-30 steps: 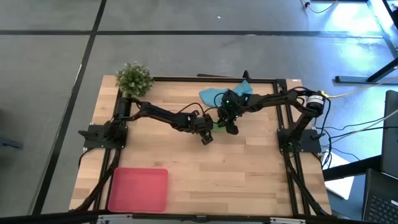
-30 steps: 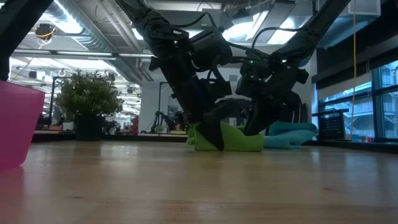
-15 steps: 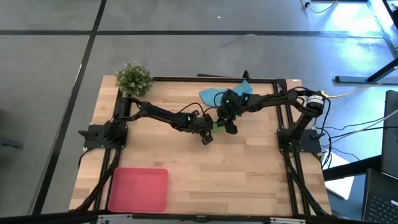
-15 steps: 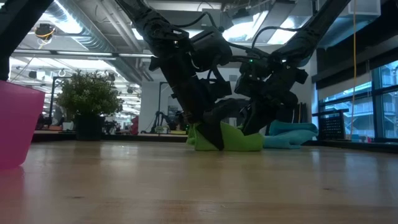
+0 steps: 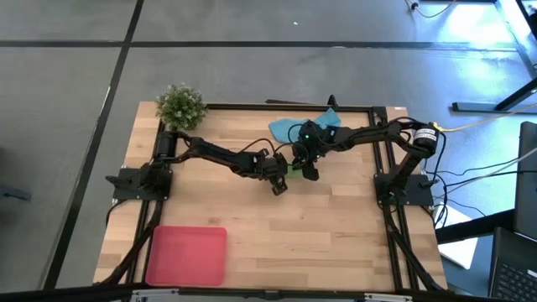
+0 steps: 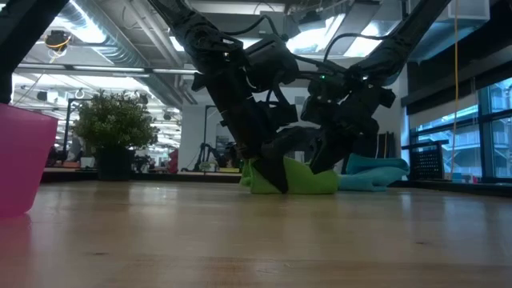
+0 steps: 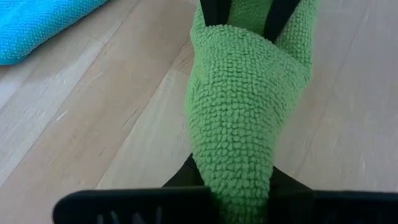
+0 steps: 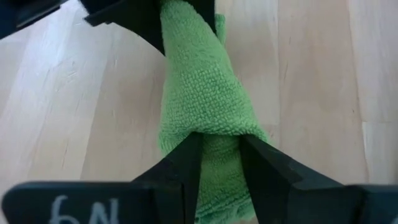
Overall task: Roll microfiber towels into tight, uniform cylinder then place into a basket
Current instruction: Put the folded microfiber green towel into the bin
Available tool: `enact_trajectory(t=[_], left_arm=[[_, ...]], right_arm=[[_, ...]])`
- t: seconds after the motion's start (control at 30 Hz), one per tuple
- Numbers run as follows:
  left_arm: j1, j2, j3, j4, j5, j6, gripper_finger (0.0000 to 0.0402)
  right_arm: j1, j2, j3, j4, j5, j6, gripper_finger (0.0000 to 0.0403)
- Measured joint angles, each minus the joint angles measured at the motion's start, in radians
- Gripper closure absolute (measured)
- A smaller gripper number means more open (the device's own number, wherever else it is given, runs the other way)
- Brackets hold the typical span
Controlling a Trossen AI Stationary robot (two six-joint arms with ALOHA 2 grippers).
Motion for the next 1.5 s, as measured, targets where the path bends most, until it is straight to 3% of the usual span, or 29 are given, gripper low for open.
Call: enact_trajectory(t=[0.33,0.57,0.67,0.97,1.13,1.5], left_arm=[[0.000,0.000,0.000,0.000,0.001,0.000,0.0385],[0.000,0.000,0.000,0.000,0.002,0.003,0.0385],[0.000,0.000,0.000,0.000,0.002,0.003,0.0385],[0.000,0.000,0.000,0.000,0.003,0.004,0.0385],[0.000,-0.002,0.000,-0.015,0.007,0.022,0.0385],[0.001,-0.101,-0.004,-0.232,0.035,0.022,0.0385]], right_arm=[[0.000,0.000,0.000,-0.010,0.006,0.085,0.0289],[0.000,0.000,0.000,-0.016,0.002,0.087,0.0338],[0.000,0.000,0.000,-0.016,0.015,0.084,0.0340],[0.000,0.000,0.000,-0.023,0.062,0.085,0.0262],[0.000,0.000,0.004,-0.029,0.112,0.190,0.0213],[-0.045,-0.083,0.126,-0.247,0.039,0.210,0.0205]])
